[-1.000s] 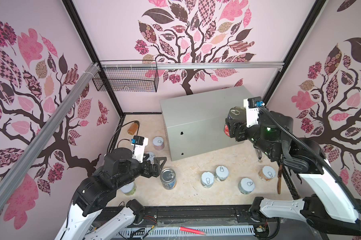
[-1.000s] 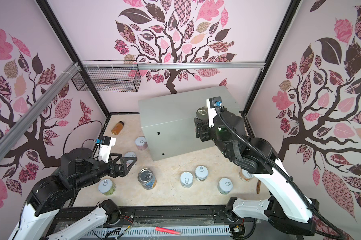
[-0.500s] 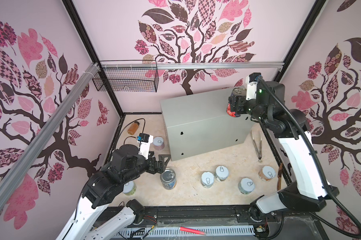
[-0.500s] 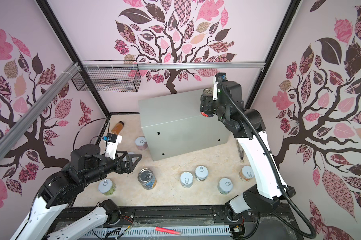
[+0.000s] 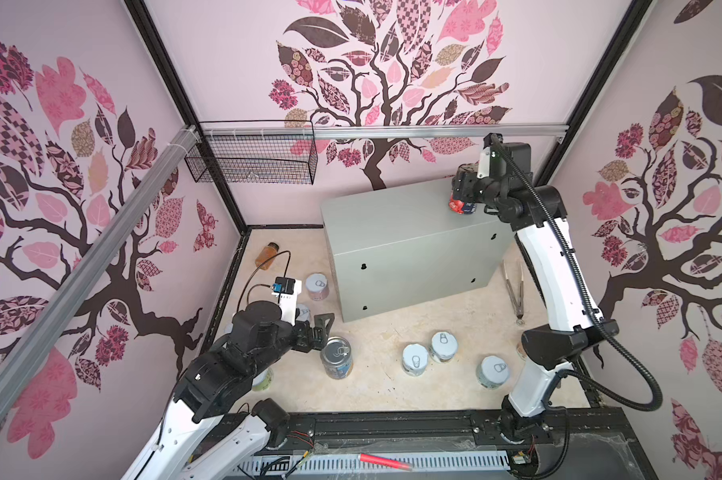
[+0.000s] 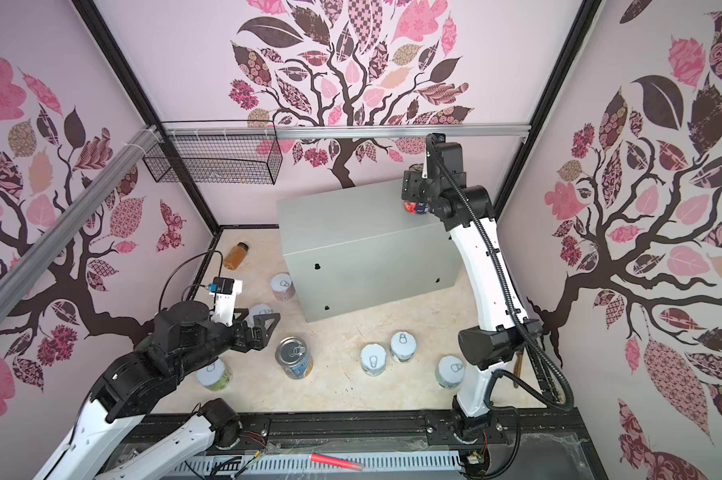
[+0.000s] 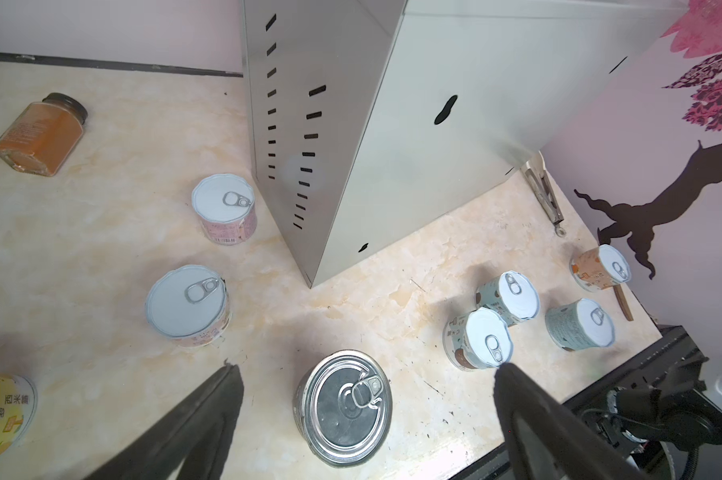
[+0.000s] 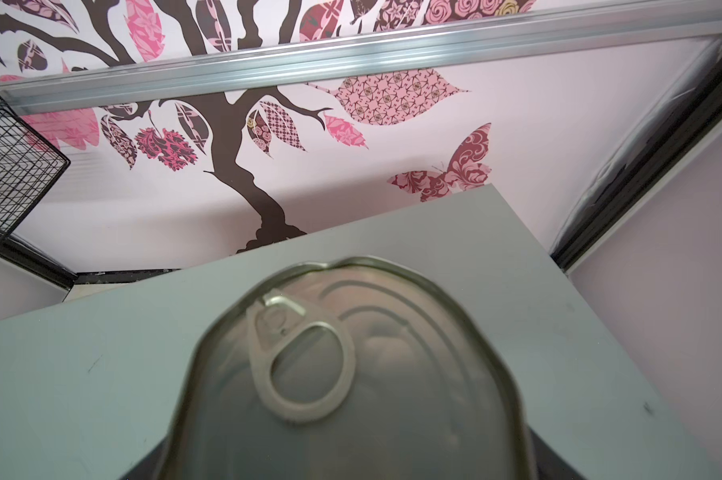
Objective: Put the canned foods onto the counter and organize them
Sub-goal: 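Raise the tomato can with the right gripper over the grey cabinet top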
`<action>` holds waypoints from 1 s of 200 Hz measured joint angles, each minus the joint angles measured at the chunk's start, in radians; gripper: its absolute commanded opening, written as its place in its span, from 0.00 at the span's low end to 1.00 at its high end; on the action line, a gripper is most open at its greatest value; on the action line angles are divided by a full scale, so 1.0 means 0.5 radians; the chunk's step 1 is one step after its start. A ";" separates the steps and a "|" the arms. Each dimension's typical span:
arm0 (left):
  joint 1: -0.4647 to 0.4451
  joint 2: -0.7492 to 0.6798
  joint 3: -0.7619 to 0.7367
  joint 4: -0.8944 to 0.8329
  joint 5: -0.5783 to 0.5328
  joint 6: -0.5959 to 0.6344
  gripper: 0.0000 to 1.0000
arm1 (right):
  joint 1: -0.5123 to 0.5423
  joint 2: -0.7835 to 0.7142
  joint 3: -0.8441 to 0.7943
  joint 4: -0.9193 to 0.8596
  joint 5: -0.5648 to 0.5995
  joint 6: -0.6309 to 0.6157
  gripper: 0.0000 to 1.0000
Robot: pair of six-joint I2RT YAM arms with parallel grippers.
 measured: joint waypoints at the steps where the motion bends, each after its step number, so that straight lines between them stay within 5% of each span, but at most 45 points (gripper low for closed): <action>1: 0.000 0.000 -0.003 0.002 -0.001 -0.001 0.98 | -0.002 0.008 0.007 0.001 0.000 -0.001 0.36; 161: -0.060 0.124 -0.240 0.168 -0.156 0.012 0.98 | -0.249 0.455 0.314 0.376 -0.067 -0.137 0.36; 200: -0.062 0.117 -0.274 0.201 -0.173 0.022 0.98 | -0.251 0.456 0.314 0.381 -0.107 -0.141 0.51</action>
